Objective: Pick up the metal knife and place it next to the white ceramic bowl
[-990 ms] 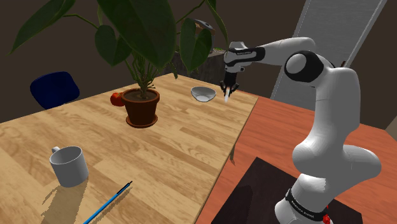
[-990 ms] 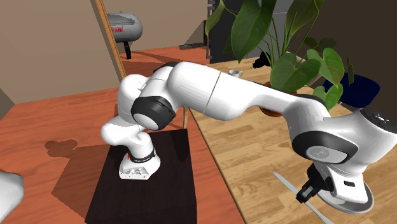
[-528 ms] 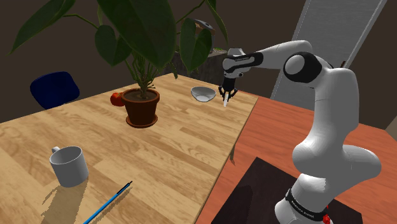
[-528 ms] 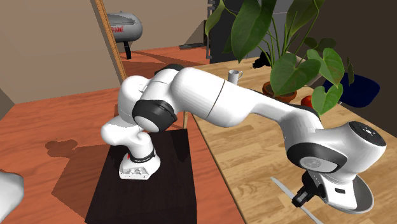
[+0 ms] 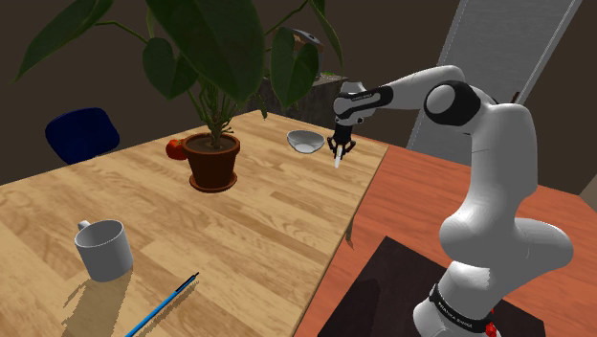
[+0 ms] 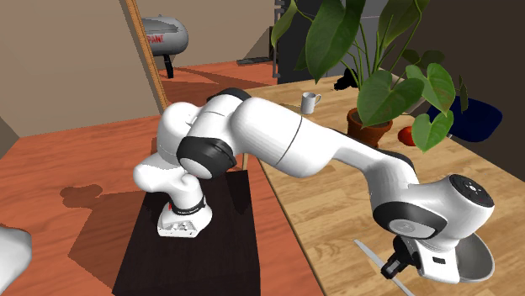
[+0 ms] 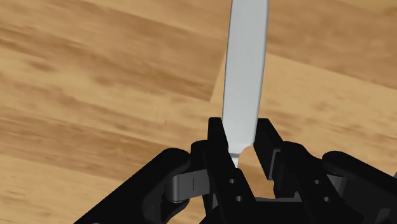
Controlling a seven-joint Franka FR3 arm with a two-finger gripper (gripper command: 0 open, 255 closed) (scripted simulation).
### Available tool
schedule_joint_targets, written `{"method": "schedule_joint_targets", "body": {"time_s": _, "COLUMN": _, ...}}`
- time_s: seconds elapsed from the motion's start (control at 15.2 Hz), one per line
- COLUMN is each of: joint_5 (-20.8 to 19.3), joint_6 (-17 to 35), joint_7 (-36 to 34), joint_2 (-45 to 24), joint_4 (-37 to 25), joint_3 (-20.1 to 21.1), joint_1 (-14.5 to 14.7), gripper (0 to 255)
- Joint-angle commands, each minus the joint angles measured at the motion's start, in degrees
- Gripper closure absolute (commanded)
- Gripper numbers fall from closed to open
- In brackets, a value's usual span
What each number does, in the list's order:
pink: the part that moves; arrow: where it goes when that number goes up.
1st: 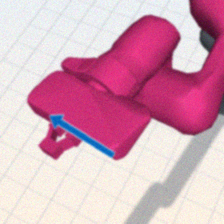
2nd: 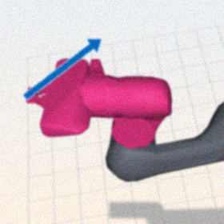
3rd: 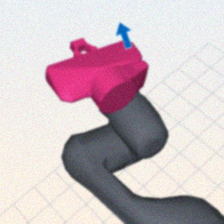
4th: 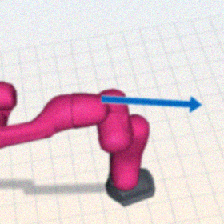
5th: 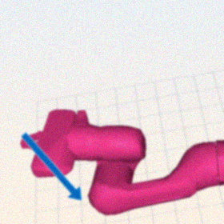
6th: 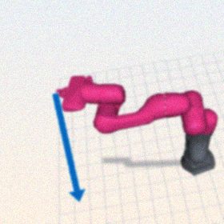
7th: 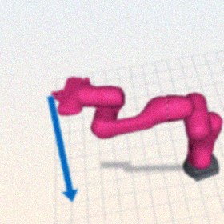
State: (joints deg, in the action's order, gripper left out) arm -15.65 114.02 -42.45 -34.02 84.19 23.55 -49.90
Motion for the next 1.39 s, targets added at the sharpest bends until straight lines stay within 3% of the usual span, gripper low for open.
{"method": "schedule_joint_targets", "body": {"time_s": 0.0, "joint_5": -0.03, "joint_6": 0.11, "joint_7": 0.01, "joint_2": -0.07, "joint_4": 0.02, "joint_3": -0.02, "joint_1": -0.01, "gripper": 255}}
{"method": "schedule_joint_targets", "body": {"time_s": 0.33, "joint_5": -0.03, "joint_6": 0.11, "joint_7": 0.01, "joint_2": -0.07, "joint_4": 0.02, "joint_3": -0.02, "joint_1": -0.01, "gripper": 255}}
{"method": "schedule_joint_targets", "body": {"time_s": 0.4, "joint_5": -0.03, "joint_6": 0.11, "joint_7": 0.01, "joint_2": -0.07, "joint_4": 0.02, "joint_3": -0.02, "joint_1": -0.01, "gripper": 0}}
{"method": "schedule_joint_targets", "body": {"time_s": 0.73, "joint_5": -0.03, "joint_6": 0.11, "joint_7": 0.01, "joint_2": -0.07, "joint_4": 0.02, "joint_3": -0.02, "joint_1": -0.01, "gripper": 0}}
{"method": "schedule_joint_targets", "body": {"time_s": 0.99, "joint_5": 1.01, "joint_6": -6.02, "joint_7": 0.77, "joint_2": 1.89, "joint_4": -4.34, "joint_3": 0.61, "joint_1": 0.19, "gripper": 0}}
{"method": "schedule_joint_targets", "body": {"time_s": 1.32, "joint_5": 1.01, "joint_6": -6.02, "joint_7": 0.77, "joint_2": 1.89, "joint_4": -4.34, "joint_3": 0.61, "joint_1": 0.19, "gripper": 0}}
